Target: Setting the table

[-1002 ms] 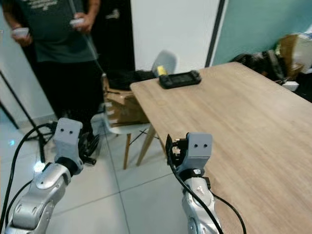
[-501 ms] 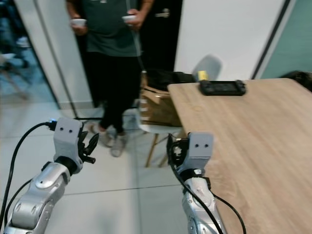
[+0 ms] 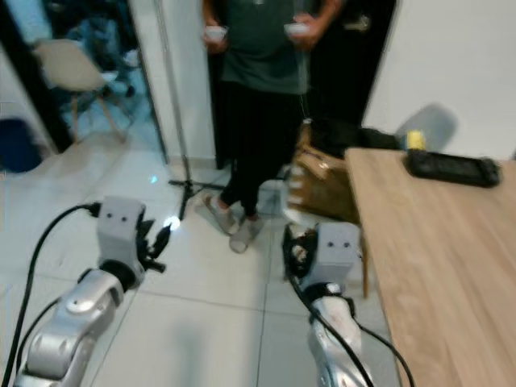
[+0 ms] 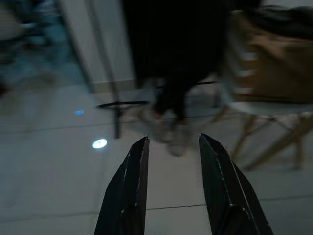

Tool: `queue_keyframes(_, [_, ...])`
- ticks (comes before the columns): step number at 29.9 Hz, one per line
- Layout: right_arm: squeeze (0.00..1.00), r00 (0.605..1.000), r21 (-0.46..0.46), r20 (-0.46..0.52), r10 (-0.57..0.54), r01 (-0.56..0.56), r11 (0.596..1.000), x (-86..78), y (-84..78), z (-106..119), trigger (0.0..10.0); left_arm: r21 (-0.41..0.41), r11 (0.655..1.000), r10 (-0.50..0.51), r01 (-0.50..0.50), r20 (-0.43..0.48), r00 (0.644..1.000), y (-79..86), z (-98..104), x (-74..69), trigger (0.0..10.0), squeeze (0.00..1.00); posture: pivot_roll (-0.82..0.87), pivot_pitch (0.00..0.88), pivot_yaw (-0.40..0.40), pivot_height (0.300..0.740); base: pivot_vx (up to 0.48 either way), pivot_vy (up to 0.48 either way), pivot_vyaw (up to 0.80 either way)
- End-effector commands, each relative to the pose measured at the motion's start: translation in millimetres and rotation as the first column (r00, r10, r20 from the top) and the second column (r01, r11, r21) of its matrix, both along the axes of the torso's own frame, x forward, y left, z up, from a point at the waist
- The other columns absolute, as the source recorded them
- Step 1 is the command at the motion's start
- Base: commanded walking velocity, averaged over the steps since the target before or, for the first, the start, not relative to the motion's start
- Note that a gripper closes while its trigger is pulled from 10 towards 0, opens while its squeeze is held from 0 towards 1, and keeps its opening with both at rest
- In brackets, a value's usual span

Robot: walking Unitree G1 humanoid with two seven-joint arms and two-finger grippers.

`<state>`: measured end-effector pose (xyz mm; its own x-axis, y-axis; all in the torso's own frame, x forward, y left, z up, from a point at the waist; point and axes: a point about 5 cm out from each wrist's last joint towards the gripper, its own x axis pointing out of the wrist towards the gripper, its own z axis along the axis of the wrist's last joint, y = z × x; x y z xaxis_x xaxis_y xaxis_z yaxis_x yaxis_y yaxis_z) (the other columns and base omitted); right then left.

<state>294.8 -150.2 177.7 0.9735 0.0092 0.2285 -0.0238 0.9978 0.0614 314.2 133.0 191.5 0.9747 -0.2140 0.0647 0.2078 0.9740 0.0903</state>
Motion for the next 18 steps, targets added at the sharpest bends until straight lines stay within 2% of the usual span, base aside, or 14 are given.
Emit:
queue_keyframes(1, [0.00,1.000,-0.003,-0.030,-0.005,0.004,1.000,-1.8,-0.3,-7.2,10.0,0.007,1.000,0.000,0.000,-0.031,1.000,-0.4,-8.1,-1.3,10.0,0.00,0.09,0.066,0.097,0.740,0.000,0.000,0.80])
queue_keyframes(18, [0.00,1.000,0.001,-0.028,-0.010,0.010,1.000,-2.1,0.1,-7.3,10.0,0.012,1.000,-0.004,0.004,-0.031,1.000,0.1,-7.5,-0.7,10.0,0.00,0.09,0.066,0.104,0.740,0.000,0.000,0.80])
